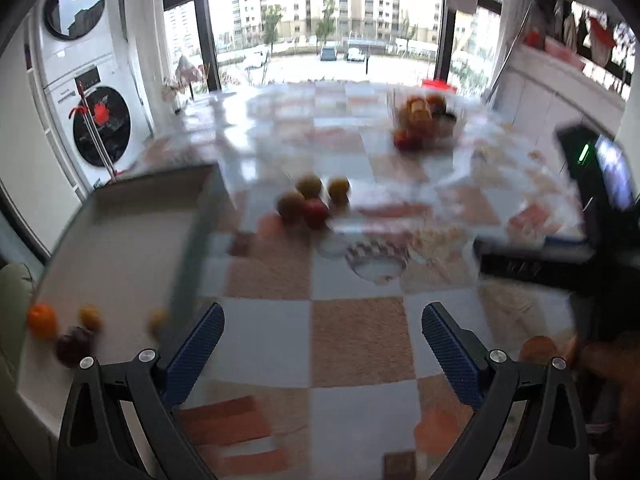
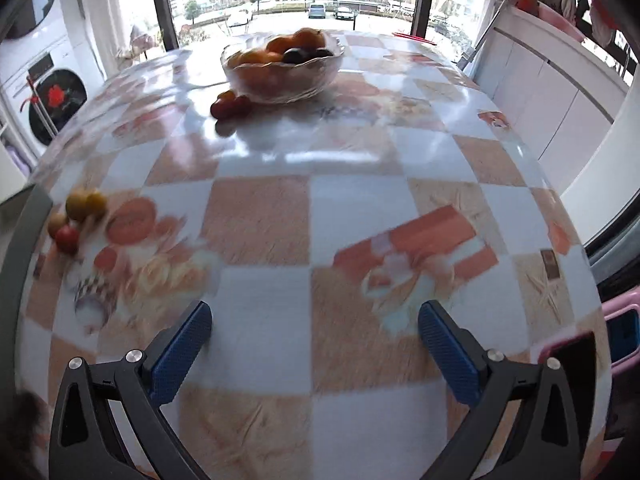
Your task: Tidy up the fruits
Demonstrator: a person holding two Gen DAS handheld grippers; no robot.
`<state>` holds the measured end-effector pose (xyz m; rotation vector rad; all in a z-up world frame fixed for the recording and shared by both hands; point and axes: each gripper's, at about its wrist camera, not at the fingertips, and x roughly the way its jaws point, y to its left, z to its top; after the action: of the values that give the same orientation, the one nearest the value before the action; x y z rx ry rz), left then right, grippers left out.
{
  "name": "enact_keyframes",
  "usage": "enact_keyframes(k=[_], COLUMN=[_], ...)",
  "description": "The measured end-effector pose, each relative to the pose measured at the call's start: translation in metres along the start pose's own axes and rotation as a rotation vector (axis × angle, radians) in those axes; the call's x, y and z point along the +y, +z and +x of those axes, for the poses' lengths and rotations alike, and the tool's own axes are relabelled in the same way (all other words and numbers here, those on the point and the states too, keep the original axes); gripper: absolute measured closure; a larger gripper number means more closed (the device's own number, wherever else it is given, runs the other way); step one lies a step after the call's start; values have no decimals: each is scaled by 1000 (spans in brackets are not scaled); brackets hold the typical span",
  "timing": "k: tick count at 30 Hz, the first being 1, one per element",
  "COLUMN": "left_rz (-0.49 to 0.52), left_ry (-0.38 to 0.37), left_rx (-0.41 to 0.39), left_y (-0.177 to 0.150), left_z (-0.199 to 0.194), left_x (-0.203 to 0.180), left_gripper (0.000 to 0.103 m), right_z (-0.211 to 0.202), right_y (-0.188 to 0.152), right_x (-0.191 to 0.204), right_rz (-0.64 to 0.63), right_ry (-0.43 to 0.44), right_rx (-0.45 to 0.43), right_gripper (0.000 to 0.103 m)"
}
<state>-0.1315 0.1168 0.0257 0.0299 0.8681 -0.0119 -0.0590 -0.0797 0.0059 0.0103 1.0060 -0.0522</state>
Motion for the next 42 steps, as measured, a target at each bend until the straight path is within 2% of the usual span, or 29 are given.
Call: enact_keyframes(k=[2,6,9,42], left_rz=[-11,-34,-56,-70], left_ry=[22,44,31,11], left_rx=[15,31,64,58], left_y=[-1,1,1,-3], left_z=[14,27,36,37], left_x=[-7,-5,-2,2], left_gripper=[3,3,3,1], right_z=[2,3,4,4], right_y=[5,8,10,10], right_x=[-4,-2,0,-2], right_rz=[-2,-10,-9,-9], right_ry=[5,9,10,13], right_rx=[-49,-51,-51,-51], right_gripper=[0,0,0,0])
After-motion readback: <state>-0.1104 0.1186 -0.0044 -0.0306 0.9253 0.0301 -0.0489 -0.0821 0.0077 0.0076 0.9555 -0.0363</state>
